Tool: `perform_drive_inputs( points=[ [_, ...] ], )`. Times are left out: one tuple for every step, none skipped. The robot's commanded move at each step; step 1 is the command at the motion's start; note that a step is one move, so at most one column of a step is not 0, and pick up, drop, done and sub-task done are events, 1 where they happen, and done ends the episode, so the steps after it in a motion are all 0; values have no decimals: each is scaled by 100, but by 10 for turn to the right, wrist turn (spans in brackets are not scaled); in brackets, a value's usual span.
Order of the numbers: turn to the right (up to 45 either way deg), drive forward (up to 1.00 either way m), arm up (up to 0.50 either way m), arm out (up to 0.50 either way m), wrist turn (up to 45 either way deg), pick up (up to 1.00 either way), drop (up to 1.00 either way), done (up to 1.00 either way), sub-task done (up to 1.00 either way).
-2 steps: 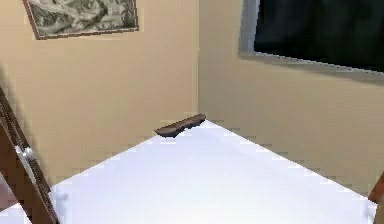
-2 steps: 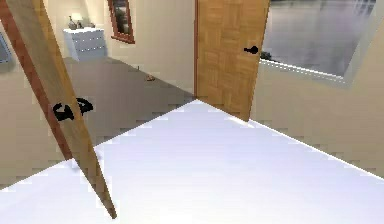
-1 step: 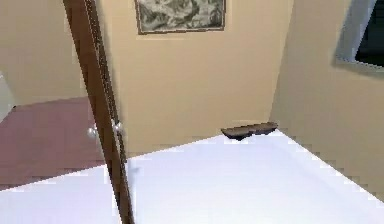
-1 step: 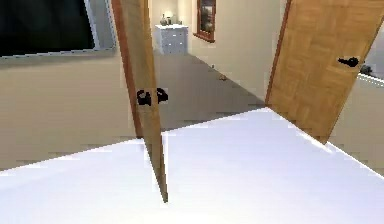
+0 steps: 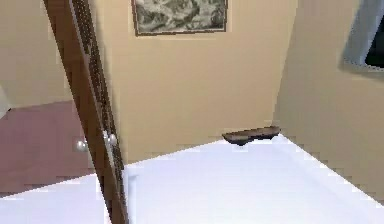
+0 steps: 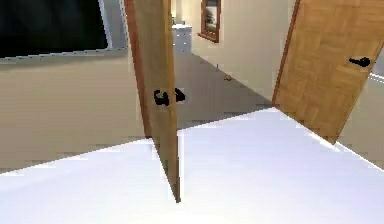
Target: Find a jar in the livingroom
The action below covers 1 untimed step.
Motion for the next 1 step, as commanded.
perform_drive_inputs(
  points=[
    [-450, 0, 0, 0, 0, 0, 0, 0, 0]
  ],
)
